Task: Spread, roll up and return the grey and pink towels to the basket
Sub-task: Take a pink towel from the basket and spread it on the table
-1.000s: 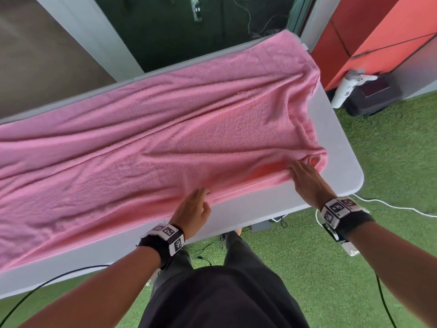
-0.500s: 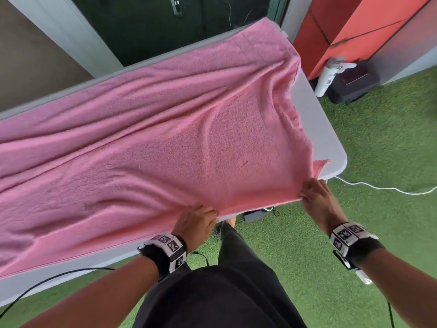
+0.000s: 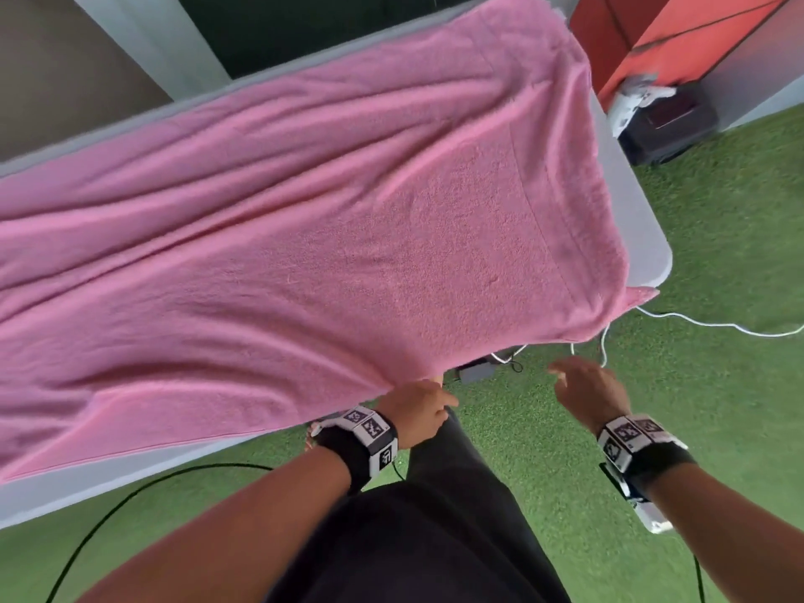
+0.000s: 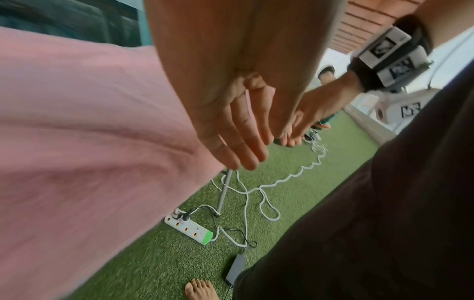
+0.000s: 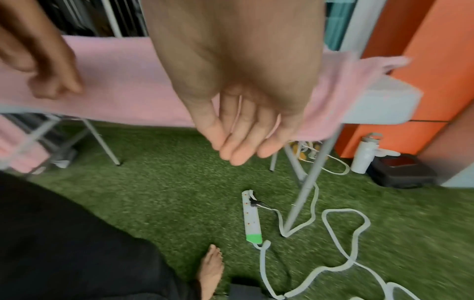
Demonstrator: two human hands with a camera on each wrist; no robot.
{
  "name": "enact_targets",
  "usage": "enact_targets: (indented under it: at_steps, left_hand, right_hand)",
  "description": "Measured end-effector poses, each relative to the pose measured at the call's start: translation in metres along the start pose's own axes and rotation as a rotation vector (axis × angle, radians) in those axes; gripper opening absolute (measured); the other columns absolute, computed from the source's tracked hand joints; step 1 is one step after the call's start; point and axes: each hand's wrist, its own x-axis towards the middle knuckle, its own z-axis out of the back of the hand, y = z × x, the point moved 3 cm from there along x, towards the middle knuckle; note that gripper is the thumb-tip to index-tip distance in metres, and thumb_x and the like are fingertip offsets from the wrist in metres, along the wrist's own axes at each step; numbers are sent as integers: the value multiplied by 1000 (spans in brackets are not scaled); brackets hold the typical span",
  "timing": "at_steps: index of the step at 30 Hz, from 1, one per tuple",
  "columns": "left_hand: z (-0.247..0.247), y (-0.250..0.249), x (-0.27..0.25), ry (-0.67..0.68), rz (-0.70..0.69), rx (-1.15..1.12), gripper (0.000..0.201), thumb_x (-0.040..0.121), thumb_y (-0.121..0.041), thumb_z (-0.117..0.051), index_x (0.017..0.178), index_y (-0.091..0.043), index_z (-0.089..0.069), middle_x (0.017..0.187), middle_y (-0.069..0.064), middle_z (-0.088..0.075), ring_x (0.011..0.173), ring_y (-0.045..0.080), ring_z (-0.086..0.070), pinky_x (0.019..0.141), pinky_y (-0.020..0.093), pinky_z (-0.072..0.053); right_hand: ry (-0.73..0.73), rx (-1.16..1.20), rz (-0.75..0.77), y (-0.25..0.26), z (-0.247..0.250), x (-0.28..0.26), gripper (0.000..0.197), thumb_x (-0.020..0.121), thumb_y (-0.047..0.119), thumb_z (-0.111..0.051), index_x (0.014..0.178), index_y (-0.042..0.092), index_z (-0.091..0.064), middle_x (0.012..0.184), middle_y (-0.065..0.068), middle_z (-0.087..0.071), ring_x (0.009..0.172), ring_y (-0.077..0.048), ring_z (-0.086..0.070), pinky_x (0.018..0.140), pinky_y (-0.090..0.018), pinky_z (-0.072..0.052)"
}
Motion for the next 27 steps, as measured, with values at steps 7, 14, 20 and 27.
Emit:
enact_targets:
  at_steps: [7,14,20,27]
  left_hand:
    - [-18,90,-113,-200,158,-144,31,96,-20,-44,118,-16,-66,111,8,-69,98,24,-64,86,34,-50]
    - [-34,240,-299,-627,477,-279,21,92,-7,-51,96,-10,-72,89,8,-71,76,20,-65,71,35,-55]
    - [-1,354,-408,-878,744,-63,17,92,-6,-51,99,-11,-66,100,6,-65,91,23,-57,81,36,-47]
    - [36,416,-427,-909,671,64,39,83,8,-52,116,-12,-61,125,6,-60,110,26,-54,90,41,-49]
  right_hand:
    - [340,140,270,182,-60,-41,16,94,18,-56,98,21,-71,99,1,-73,81,-13,-67,77,-32,-56]
    - [254,173,585,385,-118,-84,12,96,15,-57,97,15,-69,93,0,-69,80,-13,-65,76,-35,-57]
    - [70,127,753,511,-158,-97,16,91,7,-63,107,7,-66,101,-7,-64,90,-15,-59,85,-28,-53]
    - [99,-160,651,561,-184,-87,22,91,8,-58,113,6,-60,118,-10,-60,109,-27,-57,89,-36,-52]
